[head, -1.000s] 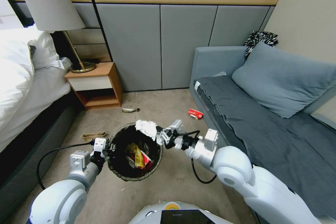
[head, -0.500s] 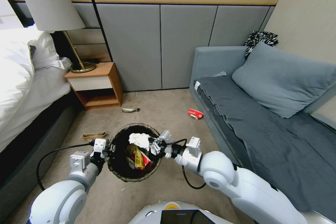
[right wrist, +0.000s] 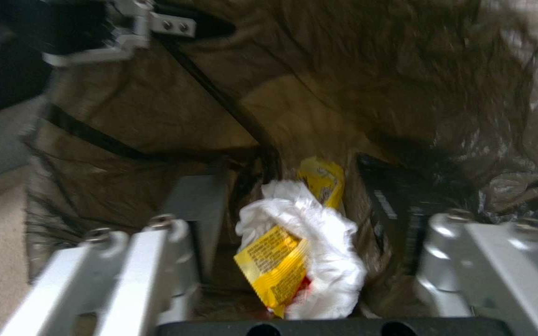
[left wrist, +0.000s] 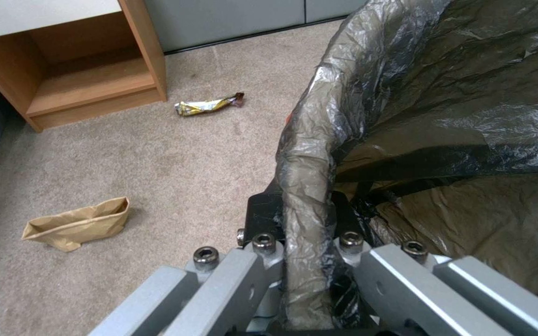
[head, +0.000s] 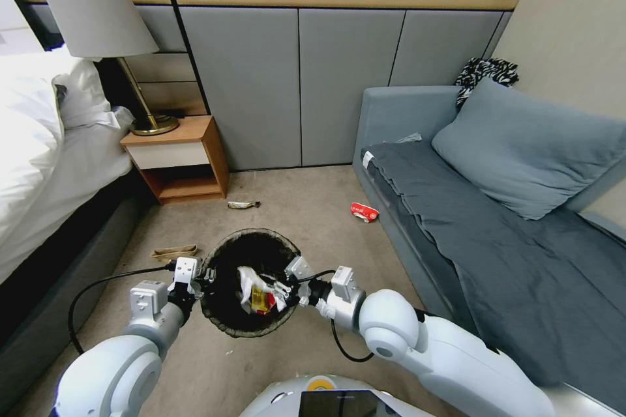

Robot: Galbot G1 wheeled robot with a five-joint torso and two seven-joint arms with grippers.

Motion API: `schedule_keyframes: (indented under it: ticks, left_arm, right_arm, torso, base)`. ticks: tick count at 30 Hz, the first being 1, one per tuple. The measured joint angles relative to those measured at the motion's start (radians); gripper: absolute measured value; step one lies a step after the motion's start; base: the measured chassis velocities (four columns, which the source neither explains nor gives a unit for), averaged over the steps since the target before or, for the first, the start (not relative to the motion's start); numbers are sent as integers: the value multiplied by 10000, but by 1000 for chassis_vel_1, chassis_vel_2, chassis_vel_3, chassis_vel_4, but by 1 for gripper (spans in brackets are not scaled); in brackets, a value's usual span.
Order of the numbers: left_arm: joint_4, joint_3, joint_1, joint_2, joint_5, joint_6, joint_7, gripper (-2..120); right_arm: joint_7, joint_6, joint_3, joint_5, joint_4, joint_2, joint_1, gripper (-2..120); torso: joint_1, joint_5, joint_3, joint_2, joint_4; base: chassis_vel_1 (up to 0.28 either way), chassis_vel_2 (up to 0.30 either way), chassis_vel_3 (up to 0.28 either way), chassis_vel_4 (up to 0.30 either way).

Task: Pick up the trash bin, then pick up the garbage from the floor and place it into the trash bin.

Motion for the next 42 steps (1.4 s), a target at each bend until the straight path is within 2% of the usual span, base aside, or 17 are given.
schedule_keyframes:
  ticks: [5, 6, 8, 11, 24, 34, 42]
  left_arm:
    - [0, -6, -3, -17, 0, 0, 12, 1]
    - [0, -6, -3, -17, 0, 0, 12, 1]
    - [0, -6, -23, -24, 0, 0, 16, 1]
    - [0, -9, -34, -26, 0, 0, 18, 1]
    - [0, -27, -59, -42, -1, 0, 25, 1]
    - [0, -31, -67, -17, -7, 0, 33, 1]
    - [0, -32, -91, 12, -10, 0, 55, 1]
  right_arm:
    - [261, -141, -115, 221, -126, 116, 195, 83]
    - [261, -141, -115, 221, -126, 116, 195, 83]
    - [369, -200, -133, 314, -152, 156, 256, 94]
    - [409, -211, -137, 355, -153, 173, 299, 99]
    - [546, -89, 128, 656, -128, 267, 505, 100]
    - [444, 325, 953, 1224, 236, 221, 637, 100]
    - [-164, 760, 1690, 1470, 726, -16, 733, 100]
  torso:
    - [0, 0, 0, 1, -1]
    - [0, 0, 0, 1, -1]
    - [0, 0, 0, 0, -1]
    - [0, 0, 0, 0, -1]
    - [0, 0, 0, 1, -1]
    - [0, 1, 0, 0, -1]
    - [0, 1, 0, 0, -1]
  base:
    - [0, 0, 0, 0]
    - [0, 0, 0, 0]
    - [0, 0, 0, 0]
    - [0, 0, 0, 0]
    - [0, 0, 0, 0]
    - [0, 0, 0, 0]
    - [0, 0, 0, 0]
